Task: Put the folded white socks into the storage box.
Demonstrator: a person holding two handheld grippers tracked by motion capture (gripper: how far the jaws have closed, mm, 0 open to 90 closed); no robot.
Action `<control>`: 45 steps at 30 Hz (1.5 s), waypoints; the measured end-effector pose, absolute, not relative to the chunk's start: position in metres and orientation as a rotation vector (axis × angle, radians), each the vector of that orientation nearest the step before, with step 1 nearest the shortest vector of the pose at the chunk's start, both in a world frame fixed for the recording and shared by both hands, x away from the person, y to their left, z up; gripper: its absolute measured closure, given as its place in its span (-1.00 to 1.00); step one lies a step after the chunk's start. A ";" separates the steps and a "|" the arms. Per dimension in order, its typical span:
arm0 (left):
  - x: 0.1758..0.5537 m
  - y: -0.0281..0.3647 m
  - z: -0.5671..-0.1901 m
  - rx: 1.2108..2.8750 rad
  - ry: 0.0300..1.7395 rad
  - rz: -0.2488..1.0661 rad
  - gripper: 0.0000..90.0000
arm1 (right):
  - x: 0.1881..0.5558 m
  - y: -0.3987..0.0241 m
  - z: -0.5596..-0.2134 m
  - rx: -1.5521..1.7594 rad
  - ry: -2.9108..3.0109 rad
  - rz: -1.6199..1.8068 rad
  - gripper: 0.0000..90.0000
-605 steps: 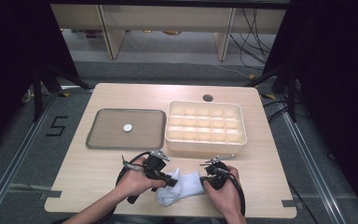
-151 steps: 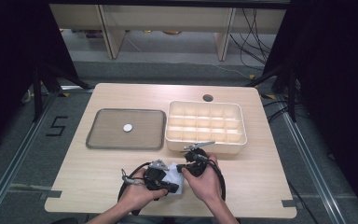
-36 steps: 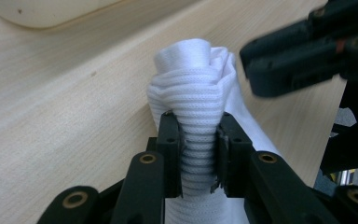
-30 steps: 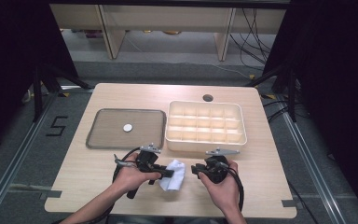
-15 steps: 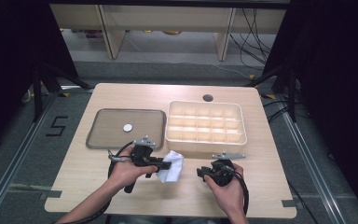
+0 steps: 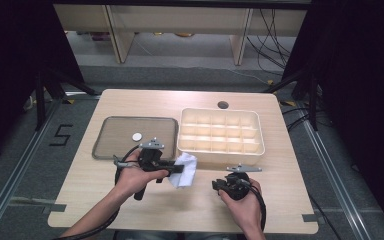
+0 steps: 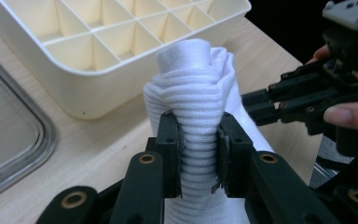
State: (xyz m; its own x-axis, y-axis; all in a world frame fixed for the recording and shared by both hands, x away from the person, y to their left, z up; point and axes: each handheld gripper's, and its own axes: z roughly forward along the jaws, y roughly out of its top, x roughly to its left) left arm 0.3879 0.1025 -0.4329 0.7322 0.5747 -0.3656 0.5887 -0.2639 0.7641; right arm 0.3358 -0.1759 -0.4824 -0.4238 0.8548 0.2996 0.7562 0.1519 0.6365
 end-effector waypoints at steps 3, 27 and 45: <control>0.391 0.102 -0.429 1.936 0.884 -0.005 0.63 | 0.338 -0.178 -0.483 1.576 2.296 1.127 0.69; 0.422 0.101 -0.395 1.883 0.875 0.073 0.63 | 0.334 -0.176 -0.477 1.465 2.354 1.080 0.77; 0.466 0.088 -0.393 1.866 0.931 0.092 0.63 | 0.335 -0.175 -0.478 1.463 2.389 1.162 0.71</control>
